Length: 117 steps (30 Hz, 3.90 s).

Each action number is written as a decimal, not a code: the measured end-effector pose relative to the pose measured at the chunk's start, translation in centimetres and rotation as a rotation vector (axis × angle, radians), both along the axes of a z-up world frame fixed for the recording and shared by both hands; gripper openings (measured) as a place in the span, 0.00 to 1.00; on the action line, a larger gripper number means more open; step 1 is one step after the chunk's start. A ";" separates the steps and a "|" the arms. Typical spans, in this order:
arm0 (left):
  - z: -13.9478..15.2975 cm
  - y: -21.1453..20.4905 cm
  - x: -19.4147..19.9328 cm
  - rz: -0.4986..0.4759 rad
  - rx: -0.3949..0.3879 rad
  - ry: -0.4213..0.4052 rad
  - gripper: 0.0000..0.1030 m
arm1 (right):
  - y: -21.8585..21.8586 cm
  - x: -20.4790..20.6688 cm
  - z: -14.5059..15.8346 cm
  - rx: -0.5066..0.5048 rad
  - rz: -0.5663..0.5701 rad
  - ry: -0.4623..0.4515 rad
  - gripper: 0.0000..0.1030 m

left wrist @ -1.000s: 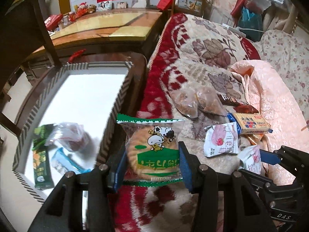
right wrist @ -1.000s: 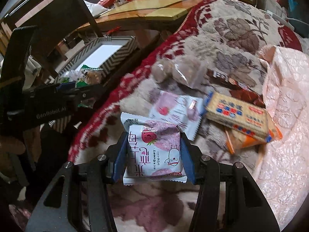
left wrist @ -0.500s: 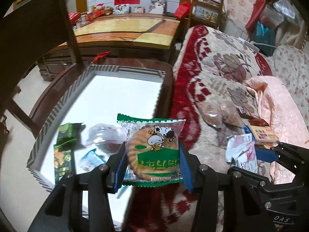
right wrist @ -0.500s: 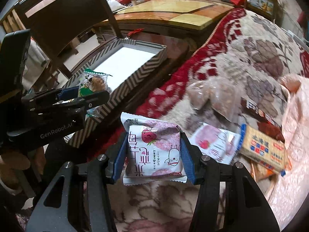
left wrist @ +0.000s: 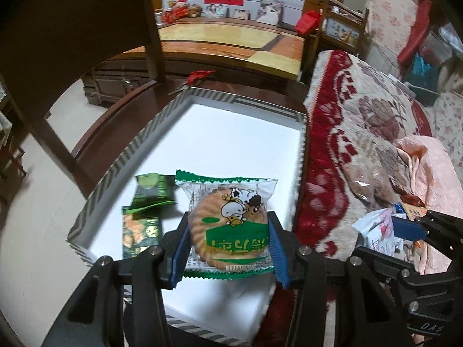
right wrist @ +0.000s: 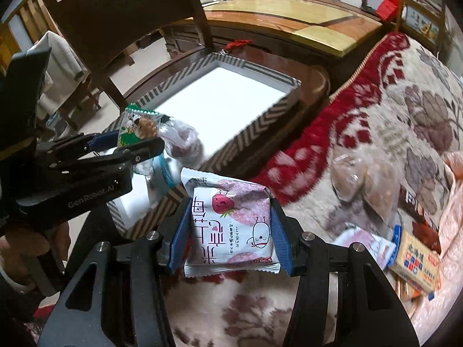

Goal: Organize snacks
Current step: 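Carry both packets over the white tray and open both grippers, then move both grippers back to the snacks on the blanket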

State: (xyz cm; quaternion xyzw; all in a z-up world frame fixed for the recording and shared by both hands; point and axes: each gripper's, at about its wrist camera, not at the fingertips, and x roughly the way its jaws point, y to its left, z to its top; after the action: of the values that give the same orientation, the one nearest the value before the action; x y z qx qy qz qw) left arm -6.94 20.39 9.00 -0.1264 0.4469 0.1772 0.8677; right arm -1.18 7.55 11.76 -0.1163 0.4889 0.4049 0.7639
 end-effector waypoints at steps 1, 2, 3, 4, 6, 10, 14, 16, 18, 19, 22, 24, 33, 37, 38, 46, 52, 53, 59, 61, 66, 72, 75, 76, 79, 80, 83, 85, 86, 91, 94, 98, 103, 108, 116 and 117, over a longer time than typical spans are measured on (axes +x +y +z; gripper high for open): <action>0.0 0.3 -0.1 0.007 0.000 0.000 0.50 | 0.4 0.0 0.1 0.001 0.005 0.000 0.49; -0.1 0.6 -0.3 0.013 0.000 0.000 0.50 | 0.7 0.0 0.2 0.001 0.010 -0.001 0.49; -0.2 0.9 -0.3 0.019 -0.001 0.001 0.50 | 1.2 -0.1 0.3 -0.002 0.017 -0.006 0.50; -0.3 1.2 -0.4 0.025 -0.004 0.003 0.50 | 1.4 0.0 0.3 -0.004 0.021 -0.007 0.49; -0.6 1.8 -0.6 0.037 -0.014 0.007 0.50 | 2.0 -0.1 0.3 -0.007 0.031 -0.009 0.49; -1.2 2.7 -0.9 0.057 -0.031 0.017 0.50 | 3.0 -0.1 0.3 -0.015 0.039 -0.014 0.49; -1.6 3.5 -1.2 0.077 -0.042 0.021 0.50 | 4.1 0.1 0.2 -0.026 0.050 -0.016 0.49; -1.9 3.9 -1.4 0.087 -0.048 0.025 0.50 | 4.6 0.1 0.2 -0.030 0.056 -0.015 0.49; -2.1 4.2 -1.4 0.094 -0.053 0.027 0.50 | 5.0 0.2 0.0 -0.033 0.059 -0.016 0.49; -2.2 4.3 -1.5 0.097 -0.055 0.028 0.50 | 5.2 0.3 0.0 -0.035 0.061 -0.016 0.49; -2.4 4.5 -1.5 0.104 -0.058 0.032 0.50 | 5.9 0.6 -0.1 -0.042 0.063 -0.020 0.49; -2.6 4.7 -1.6 0.107 -0.061 0.035 0.50 | 6.4 1.0 -0.2 -0.046 0.061 -0.023 0.49; -3.5 5.5 -1.4 0.120 -0.071 0.054 0.50 | 8.9 3.7 -0.4 -0.072 0.040 -0.071 0.49; -3.9 6.0 -1.2 0.130 -0.075 0.061 0.50 | 10.3 4.8 -1.0 -0.081 0.042 -0.066 0.49; -4.0 6.1 -1.2 0.133 -0.075 0.062 0.50 | 10.7 4.9 -1.2 -0.085 0.046 -0.064 0.49; -4.7 6.5 -0.5 0.140 -0.080 0.077 0.50 | 13.1 6.0 -3.0 -0.118 0.070 -0.050 0.49; -5.0 6.4 -0.1 0.139 -0.071 0.086 0.50 | 14.3 6.3 -4.6 -0.143 0.085 -0.027 0.49; -5.0 6.4 -0.1 0.140 -0.070 0.088 0.50 | 14.3 6.3 -4.9 -0.147 0.086 -0.022 0.50; -5.2 6.8 -0.1 0.166 -0.080 0.097 0.53 | 13.6 7.1 -5.5 -0.103 0.046 0.044 0.52; -5.2 6.9 -0.2 0.177 -0.077 0.099 0.62 | 13.3 7.0 -5.4 -0.093 0.040 0.039 0.52; -4.8 6.9 -0.6 0.194 -0.071 0.093 0.71 | 12.2 6.5 -4.7 -0.060 0.023 0.039 0.53; -4.2 6.6 -1.0 0.206 -0.063 0.091 0.79 | 10.2 5.3 -3.7 -0.023 0.000 0.027 0.53; -3.8 6.3 -1.0 0.207 -0.066 0.084 0.81 | 9.2 4.7 -3.0 0.006 -0.004 0.023 0.53; -3.6 6.1 -1.0 0.205 -0.063 0.080 0.82 | 8.7 4.5 -2.7 0.017 -0.011 0.019 0.53; -2.9 5.6 -1.1 0.197 -0.053 0.065 0.82 | 7.6 4.0 -2.0 0.039 -0.025 0.011 0.53; -2.7 5.4 -1.1 0.193 -0.052 0.060 0.82 | 7.3 3.9 -1.8 0.042 -0.031 0.007 0.53; -2.0 4.6 -0.9 0.175 -0.048 0.047 0.83 | 5.9 3.6 -1.5 0.054 -0.057 0.003 0.53; -1.7 3.7 -0.6 0.156 -0.048 0.039 0.83 | 4.7 3.4 -1.3 0.057 -0.075 0.008 0.53; -1.5 3.3 -0.5 0.145 -0.049 0.036 0.83 | 4.1 3.3 -1.2 0.054 -0.083 0.006 0.53; -1.0 0.2 0.4 0.070 -0.042 0.029 0.83 | 0.5 3.1 -0.9 0.056 -0.136 0.001 0.53; -0.5 -1.7 0.8 0.026 -0.036 0.024 0.83 | -2.1 3.0 -0.8 0.067 -0.179 0.005 0.53; 0.0 -3.9 1.5 -0.023 -0.037 0.018 0.83 | -5.4 3.1 -0.8 0.068 -0.231 0.004 0.53; 0.4 -6.8 2.3 -0.080 -0.027 0.018 0.83 | -9.2 3.0 -0.9 0.068 -0.290 0.008 0.53; 0.7 -9.2 2.9 -0.130 -0.016 0.022 0.83 | -13.4 2.9 -1.4 0.069 -0.354 0.016 0.53; 0.5 -12.6 3.9 -0.201 -0.006 0.036 0.83 | -18.5 2.7 -2.5 0.058 -0.446 0.041 0.53; 0.4 -13.0 4.0 -0.210 -0.005 0.038 0.83 | -19.1 2.6 -2.7 0.056 -0.456 0.043 0.53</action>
State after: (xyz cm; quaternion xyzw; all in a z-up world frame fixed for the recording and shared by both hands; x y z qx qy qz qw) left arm -2.94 7.43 9.39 -0.0777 0.4746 0.0864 0.8725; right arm 1.46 -11.51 9.04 0.0270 0.5074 0.2377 0.8278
